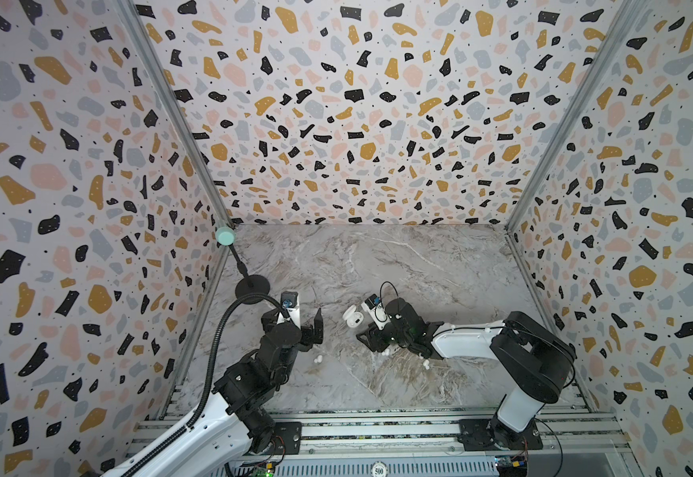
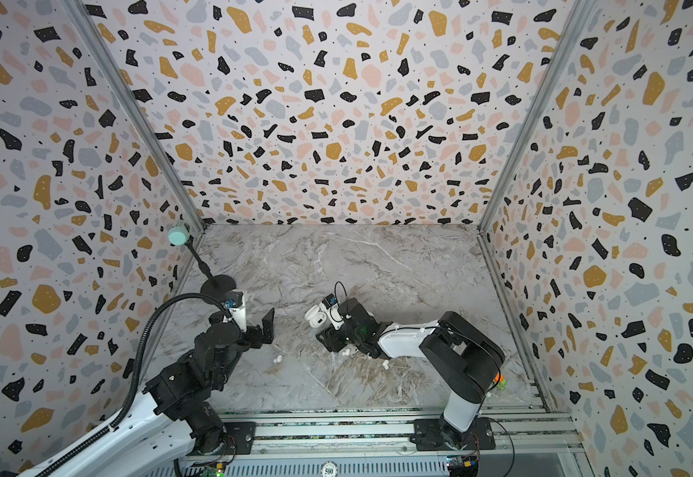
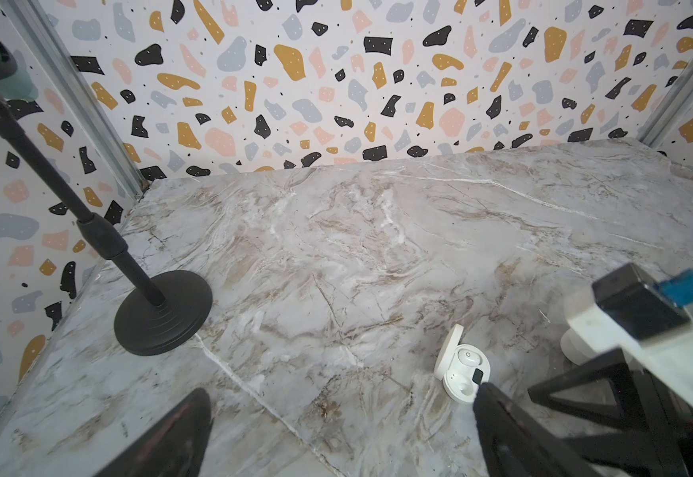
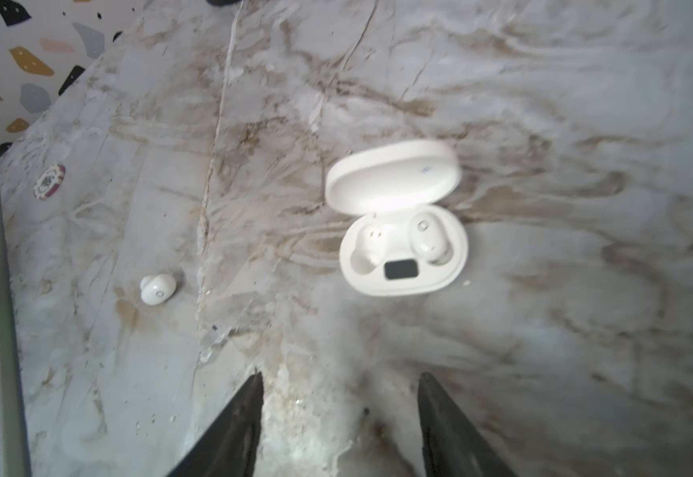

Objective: Insert the wireless bluetooth earbuds into the charging case
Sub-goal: 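Move the right gripper over the second white earbud on the table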

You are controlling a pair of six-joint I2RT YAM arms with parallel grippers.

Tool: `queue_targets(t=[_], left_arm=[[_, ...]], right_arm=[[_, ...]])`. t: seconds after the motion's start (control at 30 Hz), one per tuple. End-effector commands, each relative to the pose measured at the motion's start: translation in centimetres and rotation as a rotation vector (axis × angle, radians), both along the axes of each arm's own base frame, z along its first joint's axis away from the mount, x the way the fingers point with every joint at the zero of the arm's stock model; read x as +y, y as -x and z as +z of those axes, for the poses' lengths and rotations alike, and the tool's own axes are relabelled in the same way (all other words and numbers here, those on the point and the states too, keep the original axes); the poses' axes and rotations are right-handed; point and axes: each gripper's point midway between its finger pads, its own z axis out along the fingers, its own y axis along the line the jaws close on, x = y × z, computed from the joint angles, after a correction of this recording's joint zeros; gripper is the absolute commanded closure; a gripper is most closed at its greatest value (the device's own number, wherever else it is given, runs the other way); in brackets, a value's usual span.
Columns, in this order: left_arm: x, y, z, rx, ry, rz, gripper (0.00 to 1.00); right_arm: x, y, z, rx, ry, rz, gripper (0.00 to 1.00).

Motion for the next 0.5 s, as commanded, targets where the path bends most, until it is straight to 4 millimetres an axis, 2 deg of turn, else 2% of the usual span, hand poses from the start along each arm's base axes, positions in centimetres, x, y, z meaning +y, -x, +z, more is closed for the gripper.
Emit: queue_targets(t=[0.0,0.13,0.27,0.33,0.47], left_arm=[[0.5,-0.4,1.7,-0.052,0.026,0.031,0.00],[1.1,-0.3,2.1,-0.063,0.027,0.057,0.00],[2.4,-0.1,2.8,-0.092,0.033,0.116,0.00],[3.3,0.0,3.3,-0.113,0.039,0.157,0.00],[5.0,0.4,4.3,-0.152,0.055,0.232,0.00]], right_arm=[[1.2,0.7,1.7,0.015,-0.058,-0.008,0.40],[1.9,2.2,1.6,0.021,-0.070,0.016,0.39],[3.7,4.5,2.3,0.039,-0.081,0.042,0.38],[4.4,5.1,2.5,0.054,-0.062,0.009,0.37],[5.3,5.6,1.1,0.164,0.029,-0.105,0.35]])
